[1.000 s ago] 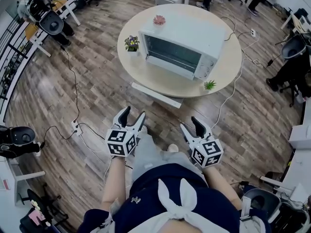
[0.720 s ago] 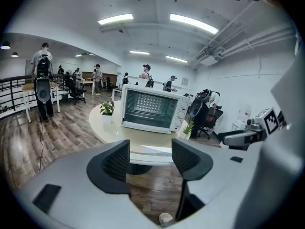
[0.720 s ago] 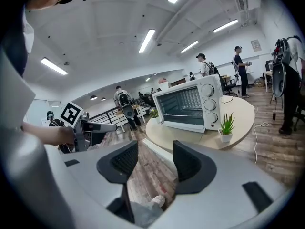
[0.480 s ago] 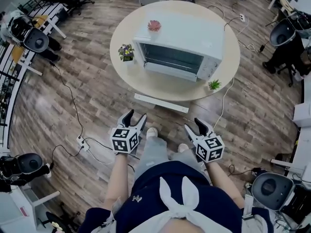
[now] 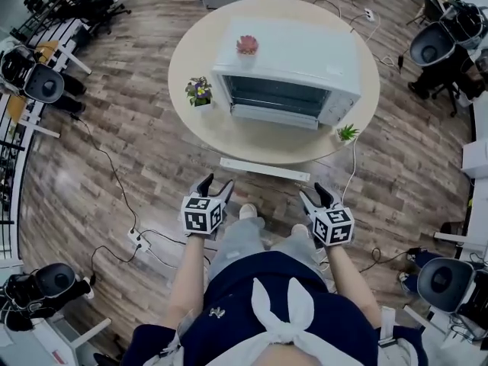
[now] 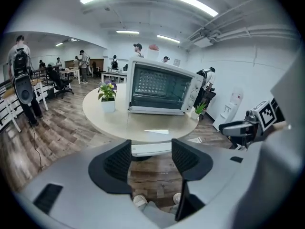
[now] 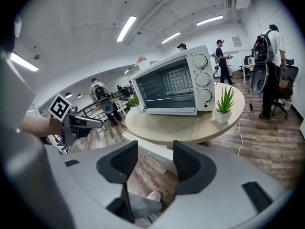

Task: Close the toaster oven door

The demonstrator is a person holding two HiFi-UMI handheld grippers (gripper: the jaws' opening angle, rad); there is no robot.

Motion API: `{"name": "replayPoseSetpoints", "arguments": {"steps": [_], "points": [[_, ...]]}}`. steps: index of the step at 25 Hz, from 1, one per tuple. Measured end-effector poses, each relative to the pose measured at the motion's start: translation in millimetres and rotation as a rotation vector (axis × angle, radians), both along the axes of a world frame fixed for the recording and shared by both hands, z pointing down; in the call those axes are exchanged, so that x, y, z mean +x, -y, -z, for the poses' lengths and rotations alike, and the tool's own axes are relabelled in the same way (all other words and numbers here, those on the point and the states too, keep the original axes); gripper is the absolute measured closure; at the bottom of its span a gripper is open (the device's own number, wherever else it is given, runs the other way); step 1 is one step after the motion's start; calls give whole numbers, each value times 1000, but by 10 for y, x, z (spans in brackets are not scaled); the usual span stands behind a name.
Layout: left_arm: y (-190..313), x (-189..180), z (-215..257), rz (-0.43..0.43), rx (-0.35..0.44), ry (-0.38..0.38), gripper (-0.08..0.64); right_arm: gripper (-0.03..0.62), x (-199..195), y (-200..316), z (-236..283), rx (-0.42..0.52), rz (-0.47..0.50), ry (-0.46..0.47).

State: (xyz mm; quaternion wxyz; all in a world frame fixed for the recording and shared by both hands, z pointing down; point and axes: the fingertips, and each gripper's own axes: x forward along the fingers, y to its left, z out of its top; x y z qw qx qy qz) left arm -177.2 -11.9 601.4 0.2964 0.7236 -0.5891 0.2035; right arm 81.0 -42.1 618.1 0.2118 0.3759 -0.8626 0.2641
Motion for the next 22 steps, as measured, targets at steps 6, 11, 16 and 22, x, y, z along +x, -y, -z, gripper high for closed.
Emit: {"name": "replayPoseSetpoints", "arguments": {"steps": [6,11,16,22], "points": [[137,-210,-255,-28,-53,-31,295,365,13,104,-288,-54,-102,-18],[267,-285,-454,-54,-99,-70,295,356,23,172,-472,-111,-180,7],[401,-292,-669,-78,-147,-105,295,356,62,274,-646,-156,-254,27],[459,-326,-892,-66,-213,-186,295,358,81,335,-874,-229,-336,61]]}}
